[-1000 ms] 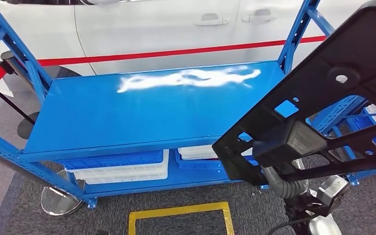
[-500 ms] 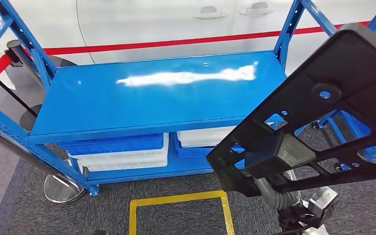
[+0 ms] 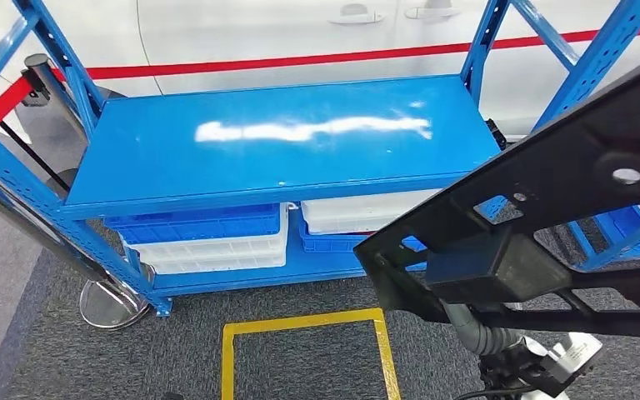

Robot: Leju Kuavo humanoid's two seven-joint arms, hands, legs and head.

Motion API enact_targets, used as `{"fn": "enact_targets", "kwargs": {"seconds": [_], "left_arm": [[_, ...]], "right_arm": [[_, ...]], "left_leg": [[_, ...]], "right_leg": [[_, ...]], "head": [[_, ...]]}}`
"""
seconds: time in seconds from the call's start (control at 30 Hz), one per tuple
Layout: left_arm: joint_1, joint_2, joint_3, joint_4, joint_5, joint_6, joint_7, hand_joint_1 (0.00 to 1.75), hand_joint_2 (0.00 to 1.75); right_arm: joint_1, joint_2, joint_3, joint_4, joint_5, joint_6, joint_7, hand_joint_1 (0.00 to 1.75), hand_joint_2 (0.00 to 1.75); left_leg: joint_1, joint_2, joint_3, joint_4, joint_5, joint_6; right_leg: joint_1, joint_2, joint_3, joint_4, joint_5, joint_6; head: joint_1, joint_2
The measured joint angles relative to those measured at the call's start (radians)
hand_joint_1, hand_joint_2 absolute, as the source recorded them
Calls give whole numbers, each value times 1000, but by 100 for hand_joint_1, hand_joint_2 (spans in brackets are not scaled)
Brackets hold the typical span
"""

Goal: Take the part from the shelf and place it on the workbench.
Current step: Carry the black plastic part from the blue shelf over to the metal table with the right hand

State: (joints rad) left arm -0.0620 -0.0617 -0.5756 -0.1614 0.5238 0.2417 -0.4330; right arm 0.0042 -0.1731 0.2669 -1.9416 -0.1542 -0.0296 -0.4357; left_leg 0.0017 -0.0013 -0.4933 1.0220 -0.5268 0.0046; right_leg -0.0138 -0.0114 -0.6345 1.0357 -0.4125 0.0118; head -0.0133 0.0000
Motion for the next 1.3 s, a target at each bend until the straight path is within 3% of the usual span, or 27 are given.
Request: {"fn": "enact_targets", "kwargs": {"seconds": [0.07,0.13,0.2,0.23,0.27,0.3,0.37,0.43,0.5,0.57,0.6,0.7,0.73,0.77,0.8,0.83,0.9,0.97,1.07,1.1,1.13,1.2,1.23,1.27,1.3], "left_arm": [[1,0,-1,0,0,-1,0,0,175],[1,-1,-3,0,0,-3,1,0,175],[0,0,-5,0,0,-5,1,0,175],[0,0,-6,0,0,-5,1,0,175],[1,0,-6,0,0,-6,1,0,175],[1,0,-7,0,0,-7,1,0,175],[1,-1,-7,0,0,-8,0,0,175],[0,-2,-8,0,0,-9,-1,0,175],[0,-3,-9,0,0,-9,-1,0,175],[2,-1,-10,0,1,-10,-2,0,175],[3,0,-10,0,2,-11,-3,0,175],[4,0,-13,0,5,-14,-4,0,175],[4,1,-14,0,6,-15,-5,0,175],[3,1,-14,0,6,-15,-4,0,175],[3,1,-14,0,6,-15,-4,0,175],[3,1,-15,0,6,-15,-4,0,175],[1,2,-15,0,6,-15,-3,0,175],[-1,2,-16,0,6,-15,-2,0,175],[0,1,-18,1,6,-15,-2,0,175],[0,1,-18,1,6,-15,-2,0,175],[0,1,-19,1,6,-15,-2,0,175],[-1,1,-19,1,6,-15,-2,0,175],[-1,1,-19,1,7,-16,-2,0,175],[-1,1,-19,1,7,-17,-2,0,175],[0,1,-19,1,8,-17,-2,0,175]], "right_arm": [[-7,-1,-10,-13,-2,-12,2,175,175],[-10,-3,-25,-22,-6,-18,10,175,175],[-12,-6,-40,-25,-10,-19,15,175,175],[-12,-7,-46,-25,-11,-19,15,175,175],[-11,-8,-49,-25,-13,-19,15,175,175],[-11,-8,-52,-25,-13,-18,15,175,175],[-10,-8,-54,-27,-13,-17,13,175,175],[-10,-8,-55,-33,-10,-16,11,175,175],[-10,-8,-55,-40,-7,-16,9,175,175],[-10,-8,-56,-41,-5,-17,9,175,175],[-10,-8,-56,-41,-4,-18,10,175,175],[-10,-8,-56,-41,-4,-20,13,175,175],[-10,-8,-55,-41,-4,-21,14,175,175],[-10,-8,-55,-41,-4,-21,14,175,175],[-10,-8,-55,-41,-4,-21,15,175,175],[-10,-8,-55,-41,-4,-21,15,175,175],[-10,-7,-55,-41,-4,-22,15,175,175],[-10,-6,-55,-41,-4,-22,15,175,175],[-10,-6,-54,-41,-4,-23,16,175,175],[-9,-6,-53,-41,-4,-23,16,175,175],[-9,-6,-53,-41,-4,-23,16,175,175],[-7,-5,-53,-41,-4,-23,16,175,175],[-6,-5,-53,-40,-4,-24,16,175,175],[-5,-5,-53,-40,-4,-25,16,175,175],[-3,-5,-53,-40,-3,-26,16,175,175]], "left_leg": [[2,3,-12,-6,17,17],[4,7,-31,-10,40,35],[-1,9,-59,-8,61,44],[-3,9,-74,-6,72,45],[-6,9,-89,-4,82,45],[-8,9,-104,-2,91,44],[-11,9,-127,2,109,40],[-13,9,-139,3,125,32],[-12,9,-143,0,142,20],[-9,8,-150,5,138,8],[-8,6,-159,25,111,1],[2,4,-201,185,-31,-18],[6,4,-209,241,-54,-23],[8,5,-205,273,-51,-27],[10,5,-186,273,-29,-30],[12,5,-149,239,1,-32],[13,3,-45,101,19,-31],[9,0,19,-1,-3,-21],[5,1,11,-20,5,6],[5,4,3,-22,15,17],[7,6,-7,-23,26,26],[4,10,-32,-22,48,37],[2,10,-47,-21,59,38],[0,10,-62,-19,70,38],[-2,10,-78,-16,79,37]], "right_leg": [[-2,2,-7,5,-7,11],[-4,5,-32,70,-83,16],[-4,7,-64,187,-174,20],[-4,7,-70,235,-190,21],[-4,7,-63,256,-180,20],[-3,7,-40,246,-154,18],[2,7,52,136,-111,5],[10,7,139,7,-116,-8],[17,7,160,-42,-122,-16],[13,4,149,-48,-103,-27],[10,2,140,-51,-91,-35],[7,-2,100,-51,-57,-46],[7,-2,84,-49,-46,-45],[6,-2,67,-46,-35,-42],[4,-2,50,-41,-25,-39],[3,-2,33,-35,-16,-35],[1,-2,5,-20,-2,-24],[1,-2,-9,-12,12,-11],[-1,-2,-17,-8,21,9],[-3,0,-25,8,0,14],[-5,2,-37,40,-39,17],[-7,5,-72,157,-138,22],[-7,6,-84,217,-166,24],[-8,6,-86,257,-171,25],[-8,6,-72,265,-154,24]], "head": [[-2,0],[1,0],[4,0],[5,0],[4,0],[4,0],[4,0],[4,0],[5,0],[8,0],[7,0],[2,0],[1,0],[1,0],[1,0],[1,0],[0,0],[0,0],[0,0],[2,0],[4,0],[8,0],[8,0],[9,0],[9,0]]}}
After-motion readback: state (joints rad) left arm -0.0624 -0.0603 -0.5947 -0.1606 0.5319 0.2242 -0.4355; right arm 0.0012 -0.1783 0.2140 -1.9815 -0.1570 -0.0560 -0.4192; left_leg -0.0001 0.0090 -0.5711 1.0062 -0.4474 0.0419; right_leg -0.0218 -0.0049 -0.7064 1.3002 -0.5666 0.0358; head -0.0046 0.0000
